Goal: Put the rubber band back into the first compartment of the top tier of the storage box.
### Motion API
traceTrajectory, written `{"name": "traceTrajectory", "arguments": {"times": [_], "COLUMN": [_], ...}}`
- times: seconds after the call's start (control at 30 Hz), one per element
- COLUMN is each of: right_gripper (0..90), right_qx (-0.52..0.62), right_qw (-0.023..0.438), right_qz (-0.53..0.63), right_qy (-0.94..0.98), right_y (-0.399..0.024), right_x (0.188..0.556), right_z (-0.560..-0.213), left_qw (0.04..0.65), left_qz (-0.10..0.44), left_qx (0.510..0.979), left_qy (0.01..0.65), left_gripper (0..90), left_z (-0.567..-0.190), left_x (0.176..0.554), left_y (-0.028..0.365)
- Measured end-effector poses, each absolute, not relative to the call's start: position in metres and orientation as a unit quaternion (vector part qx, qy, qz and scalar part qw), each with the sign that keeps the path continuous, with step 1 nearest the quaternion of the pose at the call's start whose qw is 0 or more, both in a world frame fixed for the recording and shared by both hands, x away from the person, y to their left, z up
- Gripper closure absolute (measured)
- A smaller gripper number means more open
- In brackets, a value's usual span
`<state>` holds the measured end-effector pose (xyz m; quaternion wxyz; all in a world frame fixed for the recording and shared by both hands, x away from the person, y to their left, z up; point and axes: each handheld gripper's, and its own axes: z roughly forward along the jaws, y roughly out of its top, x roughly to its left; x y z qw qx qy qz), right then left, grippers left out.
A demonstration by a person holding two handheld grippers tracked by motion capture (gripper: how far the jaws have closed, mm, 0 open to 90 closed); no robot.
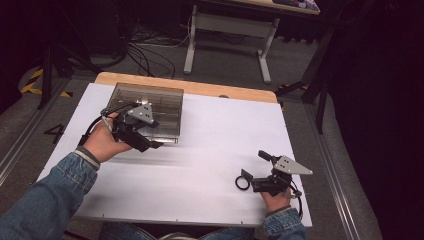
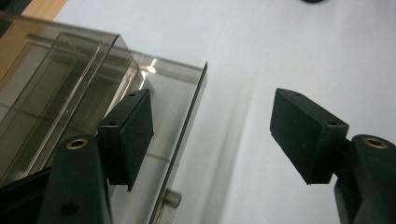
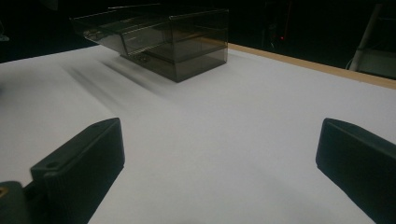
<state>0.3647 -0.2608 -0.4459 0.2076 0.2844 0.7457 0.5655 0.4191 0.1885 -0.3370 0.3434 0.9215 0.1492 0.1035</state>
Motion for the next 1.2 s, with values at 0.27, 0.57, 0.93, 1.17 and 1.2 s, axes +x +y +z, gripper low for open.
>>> {"name": "traceTrajectory", "arguments": {"times": [0.27, 0.57, 0.93, 1.17, 1.2], "right_gripper": [1.7, 1.7, 1.7, 1.7, 1.7], "right_qx": [0.285, 0.286, 0.285, 0.283, 0.283], "right_qw": [0.207, 0.206, 0.207, 0.207, 0.207], "right_qz": [0.566, 0.567, 0.567, 0.566, 0.567], "right_qy": [0.745, 0.745, 0.745, 0.745, 0.746], "right_y": [-0.261, -0.262, -0.262, -0.262, -0.262], "right_x": [0.365, 0.365, 0.365, 0.365, 0.365], "right_z": [-0.446, -0.446, -0.446, -0.446, -0.446], "left_qw": [0.369, 0.384, 0.402, 0.413, 0.415], "left_qz": [0.076, 0.055, 0.029, 0.013, 0.01], "left_qx": [0.915, 0.911, 0.905, 0.901, 0.901], "left_qy": [0.141, 0.14, 0.138, 0.133, 0.13], "left_gripper": [30.6, 29.8, 30.4, 31.6, 31.8], "left_z": [-0.336, -0.343, -0.361, -0.37, -0.371], "left_x": [0.418, 0.417, 0.416, 0.413, 0.414], "left_y": [0.169, 0.146, 0.11, 0.089, 0.085]}}
